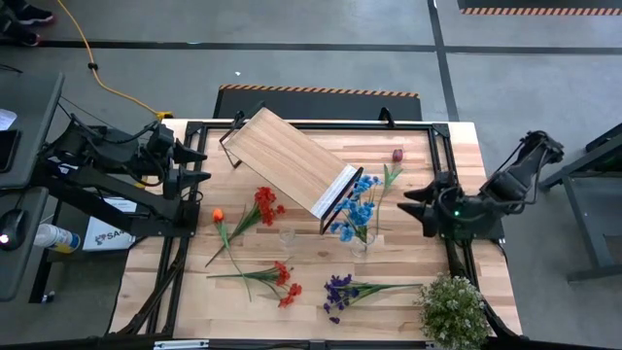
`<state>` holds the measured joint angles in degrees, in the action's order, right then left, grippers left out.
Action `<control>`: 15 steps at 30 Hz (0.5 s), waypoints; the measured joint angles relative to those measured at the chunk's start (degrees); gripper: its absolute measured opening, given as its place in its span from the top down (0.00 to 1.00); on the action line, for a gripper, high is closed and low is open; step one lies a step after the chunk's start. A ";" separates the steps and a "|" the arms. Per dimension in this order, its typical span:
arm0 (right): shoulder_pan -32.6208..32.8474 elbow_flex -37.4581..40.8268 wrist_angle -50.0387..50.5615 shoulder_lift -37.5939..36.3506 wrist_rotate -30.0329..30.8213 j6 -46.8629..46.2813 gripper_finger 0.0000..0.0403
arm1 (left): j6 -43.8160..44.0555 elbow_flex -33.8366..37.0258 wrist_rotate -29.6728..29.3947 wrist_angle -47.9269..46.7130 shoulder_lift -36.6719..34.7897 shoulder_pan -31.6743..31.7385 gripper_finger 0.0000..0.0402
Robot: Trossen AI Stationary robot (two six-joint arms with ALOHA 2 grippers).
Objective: Pick and place flowers into a vace then onto a shelf
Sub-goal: Put the pink flower into the right transparent vase
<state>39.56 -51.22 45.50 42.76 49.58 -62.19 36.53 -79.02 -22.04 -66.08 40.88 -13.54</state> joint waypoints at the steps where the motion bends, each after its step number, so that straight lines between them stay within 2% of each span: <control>1: -0.43 0.00 -0.04 -0.60 0.00 0.92 0.46 | 0.00 0.00 -0.04 0.00 0.00 0.00 0.09; 5: -1.85 0.00 -0.69 -2.45 0.76 3.42 0.46 | -0.02 0.00 -0.20 -0.02 0.00 0.00 0.09; 9: -2.88 0.00 -3.94 -3.50 4.06 5.90 0.45 | -0.02 0.00 -0.20 -0.02 0.00 0.02 0.09; 15: -3.68 0.00 -11.90 -3.63 9.46 15.17 0.46 | -0.02 0.00 -0.20 -0.02 0.02 0.02 0.09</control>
<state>35.88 -51.22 33.60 39.13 59.04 -47.03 36.51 -79.02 -22.24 -66.11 40.90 -13.52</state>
